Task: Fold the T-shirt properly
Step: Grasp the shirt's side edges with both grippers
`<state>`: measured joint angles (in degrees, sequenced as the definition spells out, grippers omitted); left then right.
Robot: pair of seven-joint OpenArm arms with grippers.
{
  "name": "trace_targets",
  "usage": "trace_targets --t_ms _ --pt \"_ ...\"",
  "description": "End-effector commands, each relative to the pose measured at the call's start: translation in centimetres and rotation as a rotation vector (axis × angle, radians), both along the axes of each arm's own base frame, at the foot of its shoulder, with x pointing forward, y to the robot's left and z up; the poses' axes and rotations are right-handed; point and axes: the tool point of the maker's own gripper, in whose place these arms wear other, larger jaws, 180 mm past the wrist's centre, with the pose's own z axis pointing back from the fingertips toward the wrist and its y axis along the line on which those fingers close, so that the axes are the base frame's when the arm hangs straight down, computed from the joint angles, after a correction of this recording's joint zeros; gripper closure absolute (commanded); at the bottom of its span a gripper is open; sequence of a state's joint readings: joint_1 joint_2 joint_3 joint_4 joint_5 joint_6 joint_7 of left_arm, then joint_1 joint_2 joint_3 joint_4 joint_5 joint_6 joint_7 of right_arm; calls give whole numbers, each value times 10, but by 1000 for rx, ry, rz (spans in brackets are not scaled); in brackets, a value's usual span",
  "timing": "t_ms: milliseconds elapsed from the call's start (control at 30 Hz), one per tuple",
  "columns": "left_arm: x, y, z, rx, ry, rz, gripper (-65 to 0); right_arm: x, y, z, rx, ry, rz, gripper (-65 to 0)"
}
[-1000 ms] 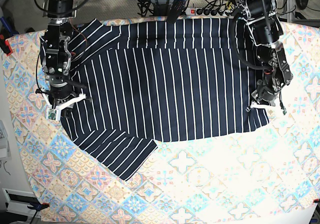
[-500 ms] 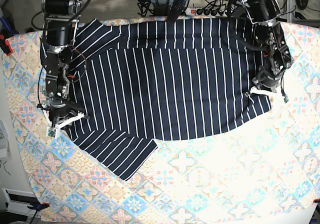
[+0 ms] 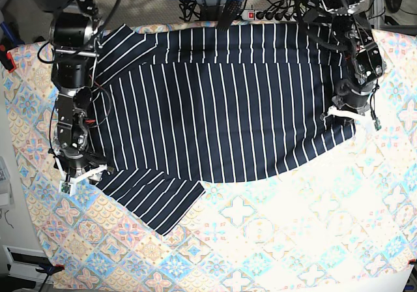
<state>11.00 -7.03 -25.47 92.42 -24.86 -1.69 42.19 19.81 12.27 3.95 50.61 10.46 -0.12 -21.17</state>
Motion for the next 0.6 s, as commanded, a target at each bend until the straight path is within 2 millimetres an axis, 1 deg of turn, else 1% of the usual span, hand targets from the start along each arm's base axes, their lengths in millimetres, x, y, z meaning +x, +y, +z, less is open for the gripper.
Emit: trace_targets --t_ms 0,67,167,200,267,300,400,500,567 --pt "7 5 17 30 -52 -5 0 18 -9 24 -22 -65 -4 -372" --pt "6 4 21 36 -59 -8 0 20 -10 20 -17 -53 -10 -372" --pt "5 4 20 35 -58 -8 0 22 -11 14 -14 -49 -15 -371" --pt "5 4 20 35 -58 -8 0 24 -8 12 -24 -46 1 -371" --pt "5 4 20 35 -58 -8 0 24 -11 11 -78 -36 43 -371" --pt "5 4 20 35 -58 -8 0 25 -7 9 -104 -29 76 -371" --pt "5 4 20 35 -58 -8 0 29 14 7 -152 -34 168 -371" --pt "5 4 20 35 -58 -8 0 27 14 3 -153 -26 172 -371" --pt "6 4 21 35 -59 -8 0 19 11 -9 -147 10 165 -371"
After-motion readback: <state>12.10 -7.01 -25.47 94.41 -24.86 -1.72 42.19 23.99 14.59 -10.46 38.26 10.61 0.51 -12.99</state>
